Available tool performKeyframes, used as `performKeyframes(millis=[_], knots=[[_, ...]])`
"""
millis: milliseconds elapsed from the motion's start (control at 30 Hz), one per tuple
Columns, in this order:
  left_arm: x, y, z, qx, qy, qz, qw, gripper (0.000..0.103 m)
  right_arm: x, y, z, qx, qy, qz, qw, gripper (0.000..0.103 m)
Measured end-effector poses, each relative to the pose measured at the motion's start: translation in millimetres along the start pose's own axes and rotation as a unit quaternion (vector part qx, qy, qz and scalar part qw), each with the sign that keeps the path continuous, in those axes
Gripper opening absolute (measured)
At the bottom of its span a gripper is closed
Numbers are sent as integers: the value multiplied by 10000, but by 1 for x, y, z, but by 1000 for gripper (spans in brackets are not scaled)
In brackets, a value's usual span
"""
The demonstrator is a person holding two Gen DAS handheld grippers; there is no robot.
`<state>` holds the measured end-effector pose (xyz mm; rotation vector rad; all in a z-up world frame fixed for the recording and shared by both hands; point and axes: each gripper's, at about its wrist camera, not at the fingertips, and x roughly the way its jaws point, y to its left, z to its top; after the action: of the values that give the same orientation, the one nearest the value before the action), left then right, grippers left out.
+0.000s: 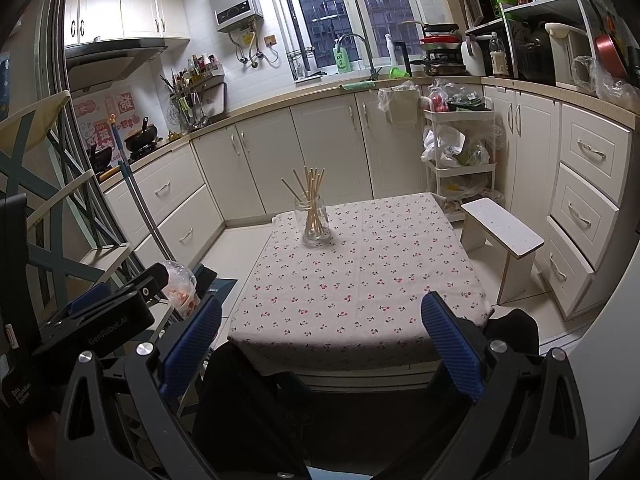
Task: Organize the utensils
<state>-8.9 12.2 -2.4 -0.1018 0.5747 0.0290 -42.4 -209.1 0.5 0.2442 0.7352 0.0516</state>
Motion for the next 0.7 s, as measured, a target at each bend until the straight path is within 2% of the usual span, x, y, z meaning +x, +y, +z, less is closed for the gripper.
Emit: performKeyframes(millis=[433,600,700], knots=[[9,3,-2,-1,208,-143,9997,95,0,1,-1,8,15,6,10000,96],[-2,2,-2,127,-167,-55,9998,95,0,1,0,10,12,4,10000,96],[-1,1,-1,145,-137,-75,9998,95,-1,2,-1,2,-13,1,10000,96]])
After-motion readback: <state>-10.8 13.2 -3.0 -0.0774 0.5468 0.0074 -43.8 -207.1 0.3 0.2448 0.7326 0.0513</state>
